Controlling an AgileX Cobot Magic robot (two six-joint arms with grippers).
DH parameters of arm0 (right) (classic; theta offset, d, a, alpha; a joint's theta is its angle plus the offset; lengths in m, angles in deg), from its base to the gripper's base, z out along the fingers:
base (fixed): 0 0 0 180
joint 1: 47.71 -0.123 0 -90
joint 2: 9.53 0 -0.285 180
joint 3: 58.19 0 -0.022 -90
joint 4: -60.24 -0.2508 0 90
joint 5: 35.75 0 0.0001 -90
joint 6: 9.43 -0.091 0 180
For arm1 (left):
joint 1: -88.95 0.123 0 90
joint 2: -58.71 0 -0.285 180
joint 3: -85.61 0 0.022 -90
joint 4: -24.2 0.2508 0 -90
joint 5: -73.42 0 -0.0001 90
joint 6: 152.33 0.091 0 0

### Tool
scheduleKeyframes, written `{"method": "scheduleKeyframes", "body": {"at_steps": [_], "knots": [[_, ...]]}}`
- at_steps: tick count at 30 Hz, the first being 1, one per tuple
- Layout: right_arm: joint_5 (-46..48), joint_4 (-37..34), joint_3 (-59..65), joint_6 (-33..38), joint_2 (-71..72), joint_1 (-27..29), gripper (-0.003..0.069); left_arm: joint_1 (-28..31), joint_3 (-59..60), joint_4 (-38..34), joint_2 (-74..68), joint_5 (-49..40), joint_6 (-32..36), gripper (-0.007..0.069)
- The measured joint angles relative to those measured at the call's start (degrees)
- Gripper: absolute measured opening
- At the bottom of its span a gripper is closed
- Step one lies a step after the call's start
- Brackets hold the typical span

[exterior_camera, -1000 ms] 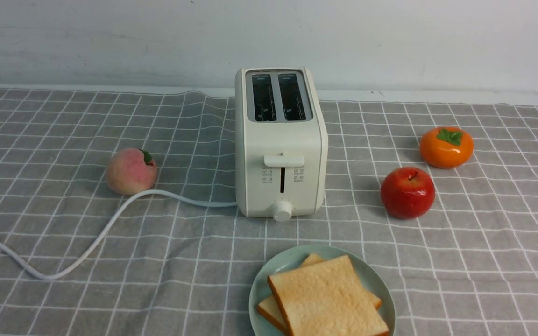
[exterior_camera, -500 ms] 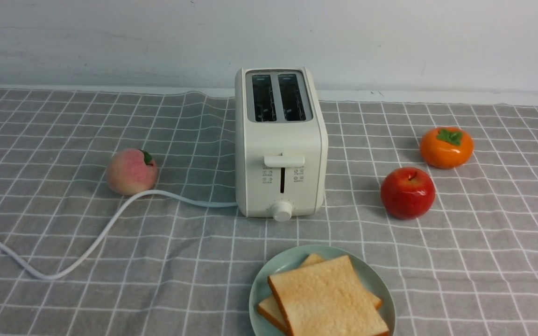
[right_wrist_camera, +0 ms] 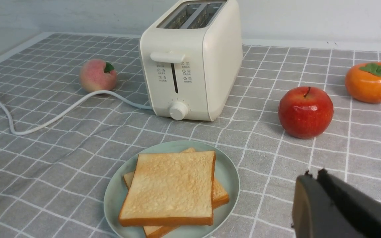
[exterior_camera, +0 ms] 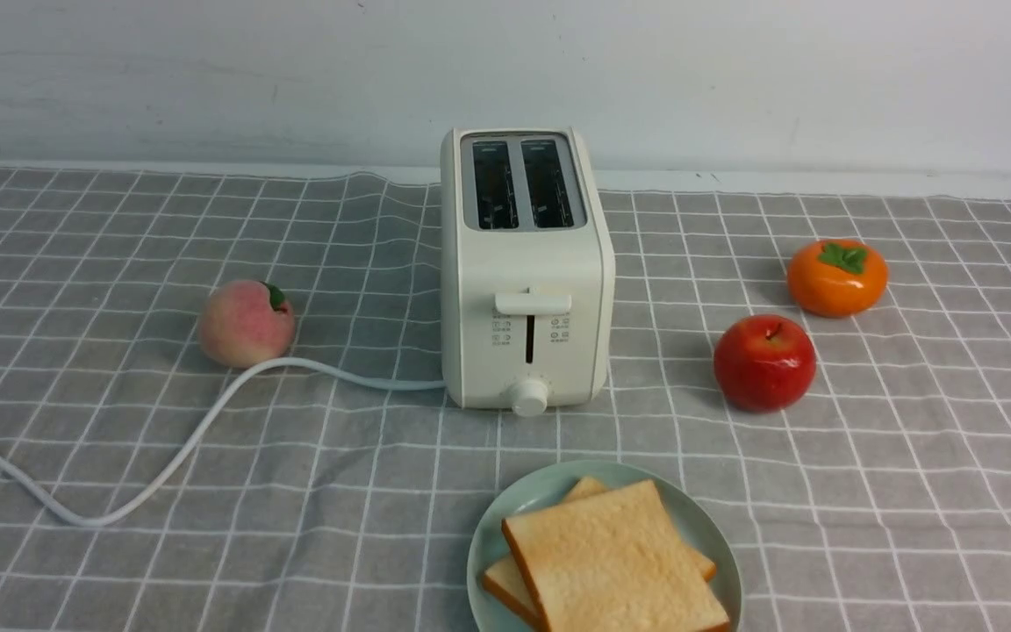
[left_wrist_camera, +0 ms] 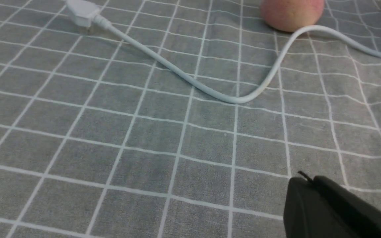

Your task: Take toasted bread from bread machine on grey coffee table place on plate.

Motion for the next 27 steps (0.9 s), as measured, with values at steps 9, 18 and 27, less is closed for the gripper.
{"method": "scheduleKeyframes", "body": {"at_steps": [9, 18, 27], "knots": [[0.12, 0.00, 0.00, 0.00, 0.00, 0.00, 0.0031, -1.91, 0.00, 0.00, 0.00, 0.00, 0.00, 0.0003], [0.22, 0.00, 0.00, 0.00, 0.00, 0.00, 0.0036, -1.91, 0.00, 0.00, 0.00, 0.00, 0.00, 0.0008], [-1.09, 10.57, 0.00, 1.04, 0.76, 2.78, 0.0046, -1.91, 0.00, 0.00, 0.00, 0.00, 0.00, 0.0011]]}}
